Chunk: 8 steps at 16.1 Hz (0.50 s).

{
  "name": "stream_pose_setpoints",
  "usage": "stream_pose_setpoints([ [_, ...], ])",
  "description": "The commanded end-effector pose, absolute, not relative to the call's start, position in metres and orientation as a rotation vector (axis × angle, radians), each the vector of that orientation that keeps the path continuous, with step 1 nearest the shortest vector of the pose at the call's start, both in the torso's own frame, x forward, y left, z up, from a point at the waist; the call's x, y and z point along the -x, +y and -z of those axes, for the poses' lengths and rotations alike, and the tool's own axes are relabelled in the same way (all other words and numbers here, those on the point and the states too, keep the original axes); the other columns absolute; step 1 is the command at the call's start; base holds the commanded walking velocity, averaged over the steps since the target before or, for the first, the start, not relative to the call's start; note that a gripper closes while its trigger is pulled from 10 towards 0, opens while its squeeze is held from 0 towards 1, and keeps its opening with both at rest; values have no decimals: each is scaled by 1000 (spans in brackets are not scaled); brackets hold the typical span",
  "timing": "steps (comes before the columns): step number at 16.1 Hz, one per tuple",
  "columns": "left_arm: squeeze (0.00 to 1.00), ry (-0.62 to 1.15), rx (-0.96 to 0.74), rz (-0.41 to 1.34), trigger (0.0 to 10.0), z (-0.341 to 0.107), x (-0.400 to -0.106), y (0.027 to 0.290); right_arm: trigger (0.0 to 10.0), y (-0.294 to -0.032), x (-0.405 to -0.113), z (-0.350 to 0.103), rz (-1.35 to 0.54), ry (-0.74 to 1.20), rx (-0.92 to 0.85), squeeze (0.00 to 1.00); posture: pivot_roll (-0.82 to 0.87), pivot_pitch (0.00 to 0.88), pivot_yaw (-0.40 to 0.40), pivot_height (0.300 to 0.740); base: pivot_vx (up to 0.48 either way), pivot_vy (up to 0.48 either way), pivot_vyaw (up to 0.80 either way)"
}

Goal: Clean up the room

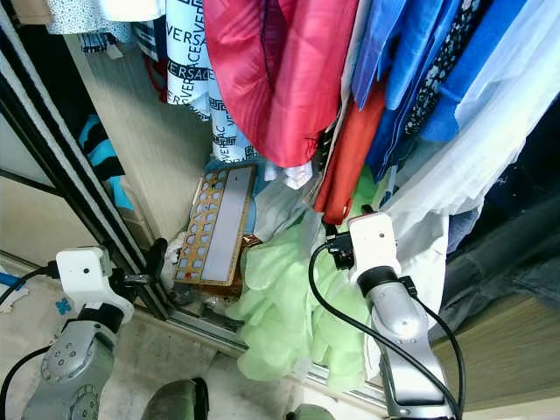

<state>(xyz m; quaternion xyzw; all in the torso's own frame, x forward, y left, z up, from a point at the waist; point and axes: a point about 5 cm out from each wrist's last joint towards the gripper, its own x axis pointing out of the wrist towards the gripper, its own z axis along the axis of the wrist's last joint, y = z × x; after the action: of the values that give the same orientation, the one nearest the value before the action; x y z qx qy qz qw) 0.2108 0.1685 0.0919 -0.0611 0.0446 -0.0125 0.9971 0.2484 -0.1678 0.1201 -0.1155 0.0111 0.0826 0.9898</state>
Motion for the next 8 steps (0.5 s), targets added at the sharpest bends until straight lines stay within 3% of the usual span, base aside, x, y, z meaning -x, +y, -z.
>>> stream_pose_setpoints([
  [1,0,82,110,29,10000,-95,-210,169,10000,-167,-248,-124,-172,7,233,0,-19,55,-49,740,0,0,0],
  [6,0,82,110,29,10000,-95,-210,169,10000,-167,-248,-124,-172,7,233,0,-19,55,-49,740,0,0,0],
  [7,0,85,110,30,10000,-95,-209,169,10000,-167,-245,-124,-176,18,235,0,0,0,0,740,0,0,0],
  [8,0,69,110,29,10000,-97,-215,166,10000,-162,-249,-124,-188,8,249,0,-16,26,-60,740,0,0,0],
])
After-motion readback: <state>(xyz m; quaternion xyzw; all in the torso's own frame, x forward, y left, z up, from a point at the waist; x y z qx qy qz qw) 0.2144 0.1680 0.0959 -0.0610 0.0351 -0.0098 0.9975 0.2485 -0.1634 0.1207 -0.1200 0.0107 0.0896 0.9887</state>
